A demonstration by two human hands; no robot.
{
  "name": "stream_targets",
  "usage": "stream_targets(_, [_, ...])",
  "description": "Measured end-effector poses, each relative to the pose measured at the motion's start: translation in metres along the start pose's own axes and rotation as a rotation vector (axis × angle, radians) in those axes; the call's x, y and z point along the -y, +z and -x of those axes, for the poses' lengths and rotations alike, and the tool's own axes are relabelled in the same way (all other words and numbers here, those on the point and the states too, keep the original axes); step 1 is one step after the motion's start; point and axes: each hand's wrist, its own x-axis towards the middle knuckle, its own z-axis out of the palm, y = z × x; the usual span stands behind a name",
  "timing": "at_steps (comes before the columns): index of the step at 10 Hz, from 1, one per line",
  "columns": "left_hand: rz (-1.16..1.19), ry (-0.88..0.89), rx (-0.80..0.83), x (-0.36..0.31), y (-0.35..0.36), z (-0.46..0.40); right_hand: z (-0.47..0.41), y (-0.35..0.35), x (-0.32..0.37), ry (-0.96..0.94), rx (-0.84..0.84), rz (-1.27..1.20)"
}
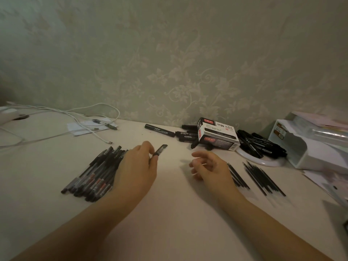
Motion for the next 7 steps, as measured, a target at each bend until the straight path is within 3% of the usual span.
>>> stream_targets(5, [-0.360,-0.055,0.144,0.0095,-0.0059,-0.0008,-0.0044,-0.0032,-0.0092,0.024,-0.141,0.066])
stream_targets(6, [-0.371,-0.057,0.130,0.0114,-0.0066,-0.0014,-0.0050,-0.0034,-0.0105,0.026,-0.118,0.074])
stream_targets(7, [-0.215,0.059,0.032,0.0059,-0.0065,-0.0009,-0.0071,-0.0028,-0.0106,0.019,-0.121,0.079])
